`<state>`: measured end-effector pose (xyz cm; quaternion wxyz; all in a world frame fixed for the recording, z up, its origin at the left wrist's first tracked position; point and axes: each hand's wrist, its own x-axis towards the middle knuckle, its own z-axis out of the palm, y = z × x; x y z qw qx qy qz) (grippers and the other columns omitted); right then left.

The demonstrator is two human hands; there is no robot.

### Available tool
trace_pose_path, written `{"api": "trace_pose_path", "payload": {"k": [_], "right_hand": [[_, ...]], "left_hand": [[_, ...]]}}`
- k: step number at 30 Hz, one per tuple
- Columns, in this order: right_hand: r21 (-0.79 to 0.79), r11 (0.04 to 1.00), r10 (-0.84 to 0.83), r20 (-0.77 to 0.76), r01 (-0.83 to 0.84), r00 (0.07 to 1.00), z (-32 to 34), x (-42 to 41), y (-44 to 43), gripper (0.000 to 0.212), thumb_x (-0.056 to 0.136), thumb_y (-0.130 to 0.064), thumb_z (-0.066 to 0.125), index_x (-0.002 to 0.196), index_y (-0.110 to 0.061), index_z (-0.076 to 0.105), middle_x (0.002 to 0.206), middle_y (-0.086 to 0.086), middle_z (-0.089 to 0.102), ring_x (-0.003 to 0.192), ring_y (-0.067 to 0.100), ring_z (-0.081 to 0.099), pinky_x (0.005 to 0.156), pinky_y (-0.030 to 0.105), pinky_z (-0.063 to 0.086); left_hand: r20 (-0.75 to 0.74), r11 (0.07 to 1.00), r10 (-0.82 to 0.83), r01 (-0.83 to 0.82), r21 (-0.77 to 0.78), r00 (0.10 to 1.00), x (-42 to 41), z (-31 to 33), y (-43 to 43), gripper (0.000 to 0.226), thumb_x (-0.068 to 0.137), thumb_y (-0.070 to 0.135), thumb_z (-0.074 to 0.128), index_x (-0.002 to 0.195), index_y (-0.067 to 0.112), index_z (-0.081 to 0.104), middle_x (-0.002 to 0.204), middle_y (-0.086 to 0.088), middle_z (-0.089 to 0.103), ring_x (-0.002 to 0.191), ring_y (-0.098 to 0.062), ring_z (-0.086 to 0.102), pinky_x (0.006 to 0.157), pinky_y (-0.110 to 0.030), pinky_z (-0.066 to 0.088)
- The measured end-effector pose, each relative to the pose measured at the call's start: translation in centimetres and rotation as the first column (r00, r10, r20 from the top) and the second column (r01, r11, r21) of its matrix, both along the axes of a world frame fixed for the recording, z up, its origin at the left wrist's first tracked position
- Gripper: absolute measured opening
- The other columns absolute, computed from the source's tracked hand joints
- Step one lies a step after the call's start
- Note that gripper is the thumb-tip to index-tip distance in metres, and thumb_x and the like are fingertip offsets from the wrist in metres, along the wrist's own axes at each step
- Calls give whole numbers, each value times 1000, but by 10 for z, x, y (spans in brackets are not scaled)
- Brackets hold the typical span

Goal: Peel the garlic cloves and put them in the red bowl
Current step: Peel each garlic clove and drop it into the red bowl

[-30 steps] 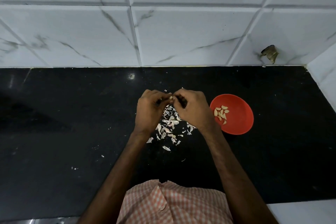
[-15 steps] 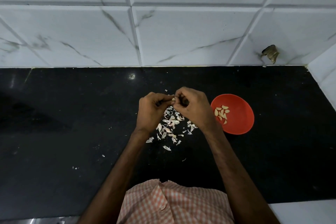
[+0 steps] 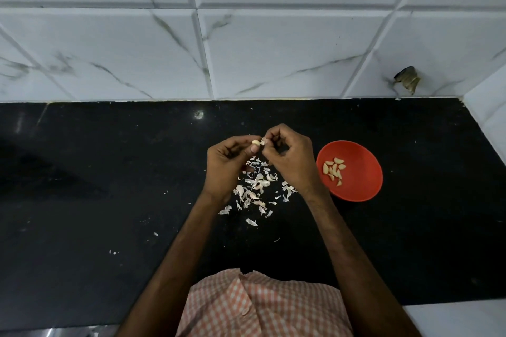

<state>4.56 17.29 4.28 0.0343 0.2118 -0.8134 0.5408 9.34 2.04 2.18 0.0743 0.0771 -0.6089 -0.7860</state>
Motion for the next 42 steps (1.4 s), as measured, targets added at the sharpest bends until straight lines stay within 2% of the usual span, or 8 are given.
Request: {"api": "trace_pose_path", "payload": {"k": [4, 10, 13, 16, 21, 29, 37, 42], "right_hand": [[-8, 1000, 28, 6, -28, 1000, 1, 0, -1, 4, 90, -2, 66, 91, -6, 66, 77, -11, 63, 66, 5, 61, 60, 17, 49], [-26, 999, 19, -12, -20, 1000, 4, 3, 0, 18, 96, -13, 54, 82, -6, 64, 68, 4, 63, 56, 16, 58, 51, 36, 51], [45, 999, -20, -81, 24, 996, 5, 1, -1, 20, 98, -11, 63, 79, -5, 65, 65, 0, 60, 53, 11, 54, 48, 25, 44], [50, 999, -8, -104, 13, 995, 8, 1, -5, 7, 94, -8, 68, 88, -4, 68, 75, -2, 65, 63, 9, 61, 56, 19, 49], [105, 994, 21, -137, -7, 990, 9, 1, -9, 6, 92, -9, 70, 95, -4, 71, 81, 0, 71, 71, 10, 68, 64, 29, 58], [143, 987, -47, -143, 67, 989, 6, -1, -12, 6, 89, -8, 72, 88, -3, 69, 76, 2, 70, 66, 11, 69, 62, 33, 60], [137, 986, -77, -159, 100, 984, 3, -1, -15, 7, 87, -6, 74, 86, -4, 68, 77, 2, 68, 67, 12, 66, 62, 33, 59], [78, 992, -94, -125, 104, 988, 6, 1, -15, 9, 86, -7, 76, 88, -5, 67, 79, 0, 67, 70, 10, 66, 65, 23, 57]], "left_hand": [[41, 994, -9, 5, 105, 999, 1, 2, 0, 28, 87, 19, 71, 112, 6, 72, 112, -15, 73, 99, -26, 68, 62, -28, 57], [121, 963, 0, -33, 267, 993, 0, 3, -2, 29, 88, 22, 67, 115, 11, 72, 105, -4, 74, 79, -9, 61, 60, -26, 52], [119, 966, 15, -45, 254, 993, 0, 3, 1, 30, 87, 22, 68, 114, 9, 71, 99, -3, 73, 77, -8, 61, 58, -26, 52], [92, 980, 60, -76, 184, 994, 0, 3, 2, 28, 86, 22, 70, 110, 8, 73, 92, -2, 73, 75, -9, 62, 55, -26, 52], [31, 987, 137, -139, 81, 990, 0, 3, 4, 18, 89, 10, 72, 105, 2, 73, 93, -11, 75, 78, -17, 69, 54, -28, 56], [-61, 974, 197, -202, -102, 979, -2, 4, 15, 15, 91, 7, 73, 105, 5, 76, 95, -12, 77, 89, -32, 75, 77, -48, 63], [-34, 973, 228, -229, -27, 973, 0, 6, 20, 15, 93, 4, 70, 107, 4, 75, 95, -12, 77, 88, -29, 76, 73, -39, 63], [39, 966, 187, -191, 175, 982, 1, 9, 20, 16, 95, 4, 65, 109, 2, 72, 102, -16, 76, 95, -30, 73, 70, -38, 64]]}}
